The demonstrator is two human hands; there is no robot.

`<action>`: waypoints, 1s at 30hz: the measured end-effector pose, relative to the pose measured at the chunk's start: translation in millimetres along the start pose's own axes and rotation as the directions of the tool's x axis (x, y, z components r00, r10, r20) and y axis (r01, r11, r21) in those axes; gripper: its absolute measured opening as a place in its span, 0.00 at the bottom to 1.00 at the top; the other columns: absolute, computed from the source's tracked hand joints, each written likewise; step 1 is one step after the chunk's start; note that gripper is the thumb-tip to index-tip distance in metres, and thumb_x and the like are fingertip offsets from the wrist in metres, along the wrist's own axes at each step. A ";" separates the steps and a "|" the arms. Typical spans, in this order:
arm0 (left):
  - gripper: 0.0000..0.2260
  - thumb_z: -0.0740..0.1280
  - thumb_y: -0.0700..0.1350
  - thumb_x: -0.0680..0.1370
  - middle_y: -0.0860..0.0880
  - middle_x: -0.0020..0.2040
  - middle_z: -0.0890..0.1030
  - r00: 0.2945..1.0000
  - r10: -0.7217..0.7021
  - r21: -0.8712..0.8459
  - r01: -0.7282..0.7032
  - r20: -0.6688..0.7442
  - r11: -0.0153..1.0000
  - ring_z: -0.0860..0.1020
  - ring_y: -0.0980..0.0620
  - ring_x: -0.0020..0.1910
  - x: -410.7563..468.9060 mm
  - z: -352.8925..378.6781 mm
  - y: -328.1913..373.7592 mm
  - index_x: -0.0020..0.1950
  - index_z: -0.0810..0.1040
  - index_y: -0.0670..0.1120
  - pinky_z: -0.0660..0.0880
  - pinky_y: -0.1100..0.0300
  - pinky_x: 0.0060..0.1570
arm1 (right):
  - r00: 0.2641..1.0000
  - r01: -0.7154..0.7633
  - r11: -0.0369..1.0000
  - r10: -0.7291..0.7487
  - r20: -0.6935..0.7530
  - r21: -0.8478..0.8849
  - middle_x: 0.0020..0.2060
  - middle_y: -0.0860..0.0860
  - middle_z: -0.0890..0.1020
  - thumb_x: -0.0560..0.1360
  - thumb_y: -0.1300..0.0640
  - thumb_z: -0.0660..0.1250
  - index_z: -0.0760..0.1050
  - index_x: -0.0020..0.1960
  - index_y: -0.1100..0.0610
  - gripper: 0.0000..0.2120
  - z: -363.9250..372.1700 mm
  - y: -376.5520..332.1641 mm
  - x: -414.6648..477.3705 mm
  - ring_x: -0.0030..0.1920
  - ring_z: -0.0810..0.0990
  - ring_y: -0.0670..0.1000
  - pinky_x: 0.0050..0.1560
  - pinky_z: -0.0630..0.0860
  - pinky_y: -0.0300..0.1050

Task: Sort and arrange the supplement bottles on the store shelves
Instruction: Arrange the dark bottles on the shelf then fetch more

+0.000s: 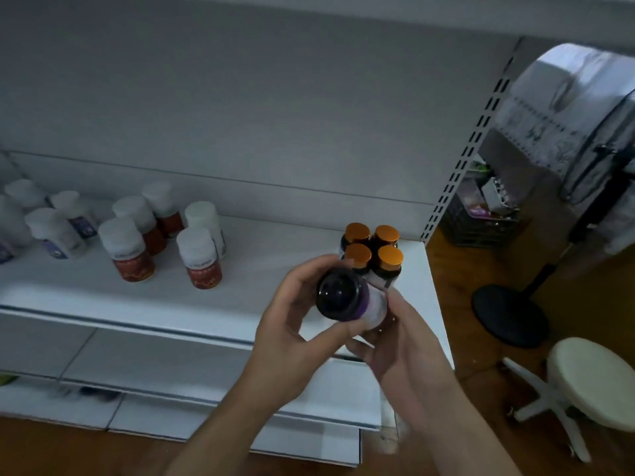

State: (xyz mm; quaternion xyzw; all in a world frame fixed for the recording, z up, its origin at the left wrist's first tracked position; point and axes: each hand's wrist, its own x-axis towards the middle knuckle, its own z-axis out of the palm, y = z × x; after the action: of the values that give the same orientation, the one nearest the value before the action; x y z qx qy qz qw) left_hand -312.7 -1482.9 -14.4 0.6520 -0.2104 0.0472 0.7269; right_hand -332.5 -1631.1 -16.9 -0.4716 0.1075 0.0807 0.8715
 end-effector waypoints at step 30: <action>0.19 0.70 0.46 0.75 0.54 0.58 0.80 0.955 -0.291 -0.077 0.295 0.066 0.952 0.80 0.58 0.55 15.0 -48.4 18.1 0.66 0.73 0.51 0.76 0.67 0.49 | 0.928 0.308 0.831 -0.370 -0.048 -0.463 0.41 0.45 0.83 0.68 0.46 0.72 0.74 0.56 0.45 0.18 41.5 3.1 6.0 0.36 0.81 0.48 0.37 0.79 0.39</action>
State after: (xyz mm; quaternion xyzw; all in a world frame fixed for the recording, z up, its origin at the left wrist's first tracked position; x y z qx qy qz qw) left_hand -293.5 -1436.4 5.0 0.6452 -0.1327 -0.0876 0.7473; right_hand -322.8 -1594.4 1.2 -0.6752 0.0595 -0.0850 0.7303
